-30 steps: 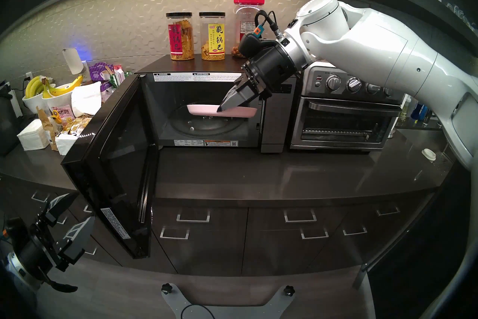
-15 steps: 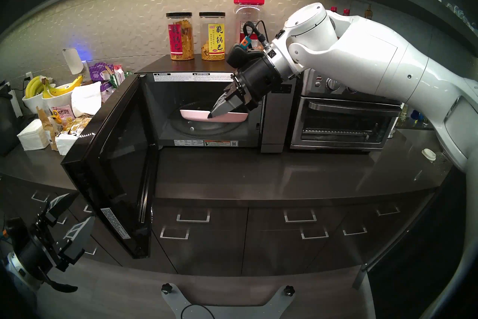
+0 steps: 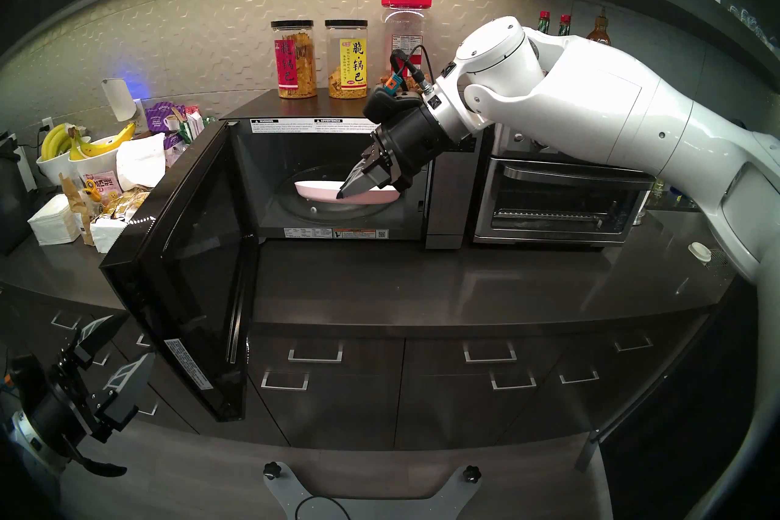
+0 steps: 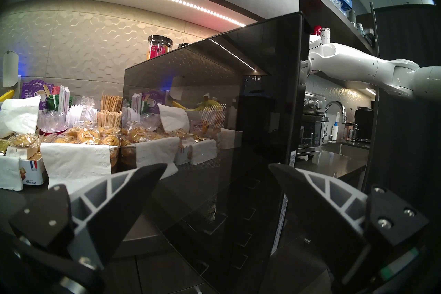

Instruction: Open the microwave, put the plate inside, and close the door

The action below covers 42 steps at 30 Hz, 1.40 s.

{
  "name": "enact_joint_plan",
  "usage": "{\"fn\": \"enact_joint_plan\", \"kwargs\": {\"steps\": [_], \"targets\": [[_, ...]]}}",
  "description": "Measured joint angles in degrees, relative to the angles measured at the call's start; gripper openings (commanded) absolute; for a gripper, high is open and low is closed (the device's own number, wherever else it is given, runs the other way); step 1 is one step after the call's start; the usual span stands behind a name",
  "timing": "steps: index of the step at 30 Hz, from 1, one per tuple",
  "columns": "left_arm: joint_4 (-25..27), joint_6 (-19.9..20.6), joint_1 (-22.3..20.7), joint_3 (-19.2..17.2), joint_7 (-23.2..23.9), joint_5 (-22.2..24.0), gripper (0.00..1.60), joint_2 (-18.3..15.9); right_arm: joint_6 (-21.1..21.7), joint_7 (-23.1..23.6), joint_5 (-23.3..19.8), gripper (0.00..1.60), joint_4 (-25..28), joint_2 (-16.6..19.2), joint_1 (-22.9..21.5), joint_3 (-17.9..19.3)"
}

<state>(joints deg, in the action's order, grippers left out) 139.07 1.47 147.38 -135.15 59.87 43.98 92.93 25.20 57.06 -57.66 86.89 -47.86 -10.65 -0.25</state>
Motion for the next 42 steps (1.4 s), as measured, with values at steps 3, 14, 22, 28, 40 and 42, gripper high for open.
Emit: {"fn": "enact_joint_plan", "kwargs": {"steps": [3, 14, 22, 28, 40, 42], "targets": [[0.0, 0.02, -0.02, -0.01, 0.02, -0.01, 1.6, 0.02, 0.03, -1.12, -0.1, 0.0, 0.73, 0.19, 0.28, 0.0], [0.0, 0.09, -0.09, -0.03, 0.09, -0.07, 1.6, 0.1, 0.47, -7.37, -0.43, 0.0, 3.94, 0.5, 1.98, 0.03], [0.0, 0.15, -0.15, -0.05, 0.15, -0.1, 1.6, 0.15, 0.62, -12.36, 0.16, 0.0, 4.75, -0.37, 3.08, -0.06], [0.0, 0.18, -0.19, -0.07, 0.19, -0.12, 1.6, 0.2, 0.77, -14.67, 0.88, 0.0, 4.27, -1.57, 3.63, -0.23], [0.0, 0.24, -0.27, -0.1, 0.27, -0.17, 1.6, 0.29, 0.82, -17.64, 3.69, 0.0, 2.25, -3.75, 4.09, -0.8], [0.0, 0.25, -0.28, -0.1, 0.28, -0.18, 1.6, 0.3, 0.76, -17.89, 4.13, 0.0, 1.97, -4.03, 4.11, -0.86]]}}
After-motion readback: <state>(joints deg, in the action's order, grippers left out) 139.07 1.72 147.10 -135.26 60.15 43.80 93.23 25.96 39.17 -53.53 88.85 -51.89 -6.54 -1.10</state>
